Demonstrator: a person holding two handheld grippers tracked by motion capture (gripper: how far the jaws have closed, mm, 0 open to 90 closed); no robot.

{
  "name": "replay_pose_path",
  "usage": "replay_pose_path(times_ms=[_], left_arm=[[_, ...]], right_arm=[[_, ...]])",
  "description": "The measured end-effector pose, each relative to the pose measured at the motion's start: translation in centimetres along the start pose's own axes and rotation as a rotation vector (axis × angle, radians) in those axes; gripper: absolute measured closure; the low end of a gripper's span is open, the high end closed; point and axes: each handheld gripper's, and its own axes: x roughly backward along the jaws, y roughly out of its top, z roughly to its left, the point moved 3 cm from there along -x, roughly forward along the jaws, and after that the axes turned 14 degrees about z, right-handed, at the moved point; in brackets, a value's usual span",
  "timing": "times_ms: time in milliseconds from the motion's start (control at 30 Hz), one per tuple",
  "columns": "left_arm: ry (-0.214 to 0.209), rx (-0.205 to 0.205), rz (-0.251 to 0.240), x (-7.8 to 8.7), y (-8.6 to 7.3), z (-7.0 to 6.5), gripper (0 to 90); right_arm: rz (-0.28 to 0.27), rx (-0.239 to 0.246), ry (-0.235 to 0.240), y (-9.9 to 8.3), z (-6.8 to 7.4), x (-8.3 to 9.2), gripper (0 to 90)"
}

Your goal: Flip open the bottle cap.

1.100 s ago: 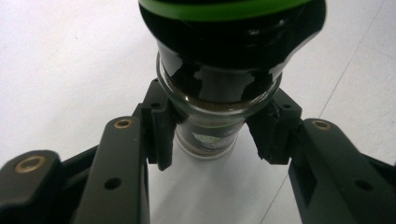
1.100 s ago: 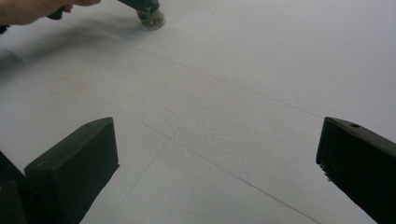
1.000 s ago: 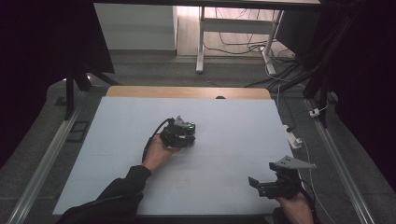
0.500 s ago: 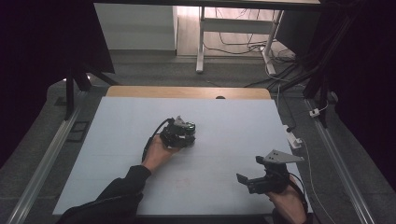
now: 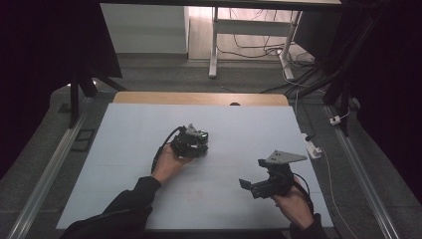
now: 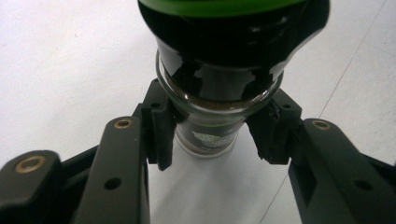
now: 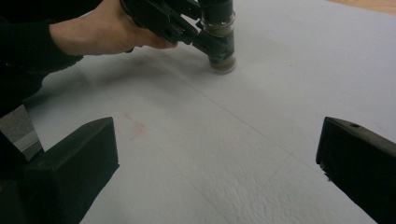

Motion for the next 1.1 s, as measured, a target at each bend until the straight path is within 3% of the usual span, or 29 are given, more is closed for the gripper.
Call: replay_pose_path(times_ms=[300,767,1100], left_arm=[[-0.002,0.002,-0.002,0.0,0.0,0.0,54.0],[0.000,-0.001,-0.001,0.0,0.0,0.0,53.9],[0.000,-0.003,-0.001,0.0,0.0,0.0,53.7]], right_arm=[[0.014,0.004,0.000,1.9,-0.2,-1.5,0.0],[0.040,0.067,-0.009,5.0,-0.2,-4.0,0.0],[0.058,0.078,-0.030,7.0,-0.5,-6.1,0.0]])
